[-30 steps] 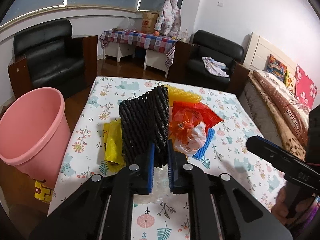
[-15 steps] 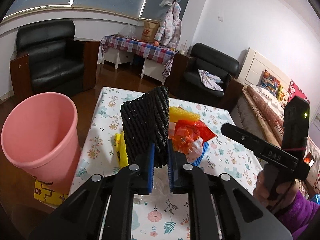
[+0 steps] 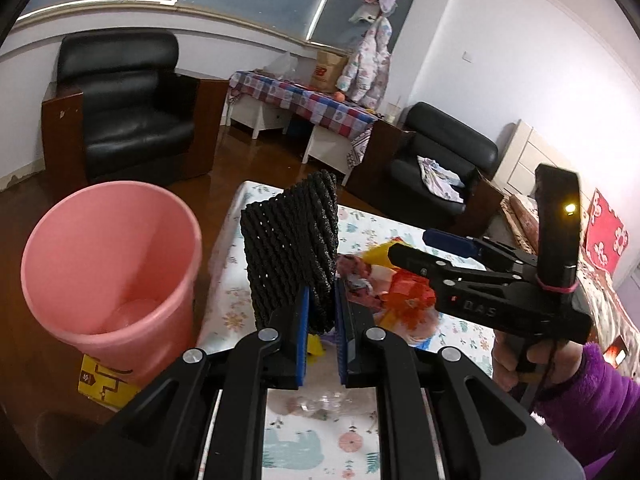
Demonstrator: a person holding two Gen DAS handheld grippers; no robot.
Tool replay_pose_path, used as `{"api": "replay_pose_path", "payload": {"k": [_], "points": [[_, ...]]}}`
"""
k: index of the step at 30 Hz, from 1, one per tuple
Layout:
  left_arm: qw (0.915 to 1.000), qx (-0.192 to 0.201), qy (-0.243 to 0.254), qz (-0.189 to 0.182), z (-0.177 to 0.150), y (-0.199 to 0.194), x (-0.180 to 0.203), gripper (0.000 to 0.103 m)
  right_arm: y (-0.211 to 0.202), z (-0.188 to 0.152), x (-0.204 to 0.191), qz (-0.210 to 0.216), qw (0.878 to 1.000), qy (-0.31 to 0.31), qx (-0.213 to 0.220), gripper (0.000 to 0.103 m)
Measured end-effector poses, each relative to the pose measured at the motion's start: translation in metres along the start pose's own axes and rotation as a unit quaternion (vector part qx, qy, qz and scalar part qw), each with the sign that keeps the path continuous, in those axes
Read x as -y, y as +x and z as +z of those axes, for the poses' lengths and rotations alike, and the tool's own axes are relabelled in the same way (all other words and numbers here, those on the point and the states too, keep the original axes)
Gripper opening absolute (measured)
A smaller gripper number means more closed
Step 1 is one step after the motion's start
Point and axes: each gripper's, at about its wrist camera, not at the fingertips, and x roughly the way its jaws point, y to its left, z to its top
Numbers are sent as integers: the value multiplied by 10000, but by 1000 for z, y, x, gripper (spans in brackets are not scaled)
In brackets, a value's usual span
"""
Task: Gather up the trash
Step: 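Lift the black sleeve toward the pink bucket with the left gripper while the right gripper carries a yellow sponge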
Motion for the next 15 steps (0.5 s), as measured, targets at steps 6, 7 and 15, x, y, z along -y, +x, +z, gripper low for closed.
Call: {"api": "replay_pose_path", "payload": {"k": [6, 7, 15], "points": [[9999, -14, -149, 24, 1, -1, -19, 11, 23, -4, 6, -109, 9991, 23, -416, 24], [9998, -12, -178, 12, 0, -2, -20, 11, 25, -4, 6, -157, 9987, 14, -483, 21], [9995, 48, -323, -45, -1, -8, -39, 11, 6, -8, 12, -263, 9988, 281, -308, 8]]}}
